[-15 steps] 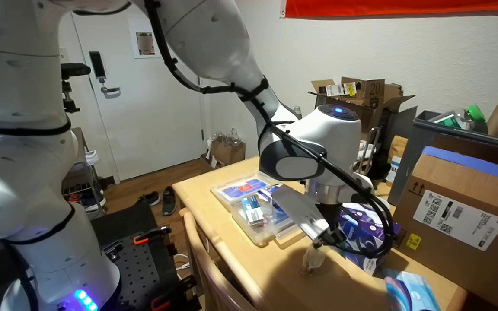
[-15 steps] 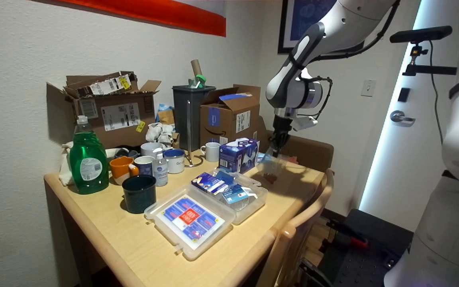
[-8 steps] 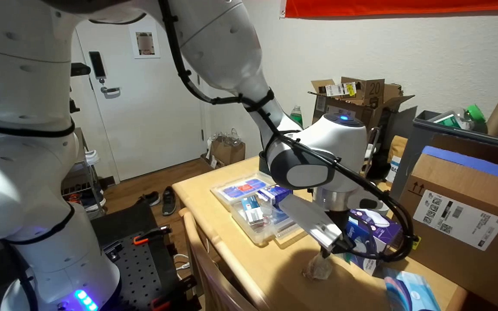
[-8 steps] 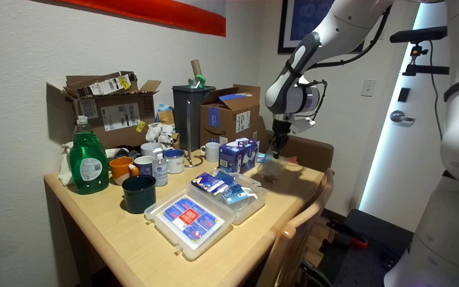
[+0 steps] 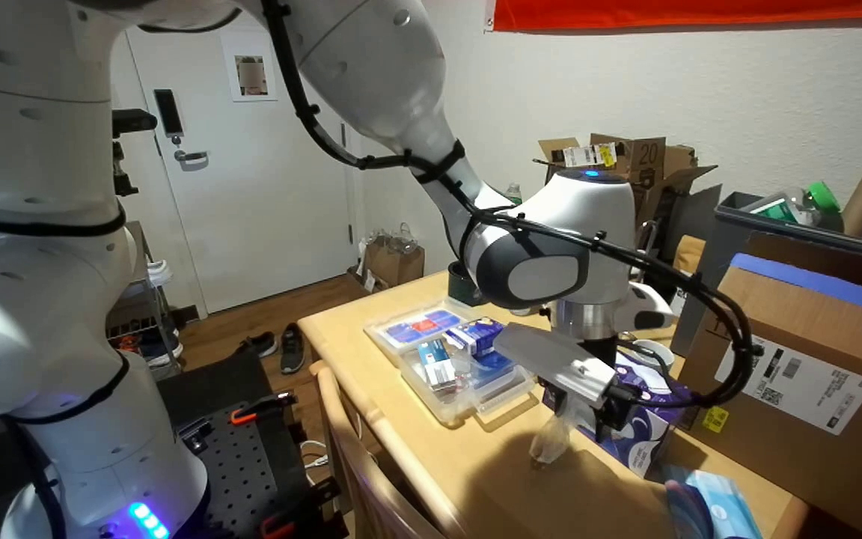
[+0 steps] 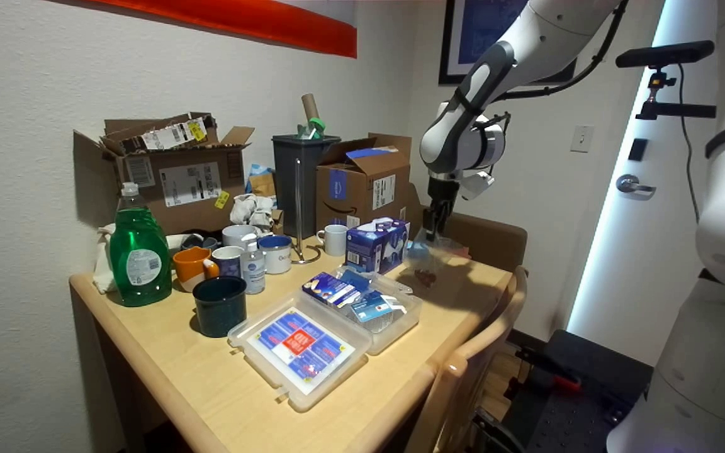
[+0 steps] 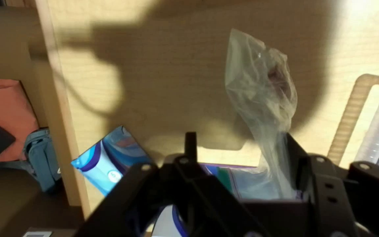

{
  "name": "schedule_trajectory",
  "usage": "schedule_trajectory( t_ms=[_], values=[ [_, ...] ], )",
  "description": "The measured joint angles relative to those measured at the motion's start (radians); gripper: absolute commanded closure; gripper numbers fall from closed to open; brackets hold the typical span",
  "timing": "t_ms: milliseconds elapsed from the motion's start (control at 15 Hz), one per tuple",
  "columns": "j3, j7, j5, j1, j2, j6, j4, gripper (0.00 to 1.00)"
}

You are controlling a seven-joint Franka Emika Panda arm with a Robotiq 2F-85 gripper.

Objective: Pick up the plastic and put on the right side of the table

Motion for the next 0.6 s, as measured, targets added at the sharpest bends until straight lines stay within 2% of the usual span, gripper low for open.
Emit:
schedule_trajectory(
  t_ms=[133, 600],
  values=[
    [0.000, -0.002, -0.019, 0.001, -0.034, 0.000, -0.001, 0.00],
    [0.000, -0.005, -0.044, 0.013, -0.179, -0.001, -0.041, 0.00]
  ],
)
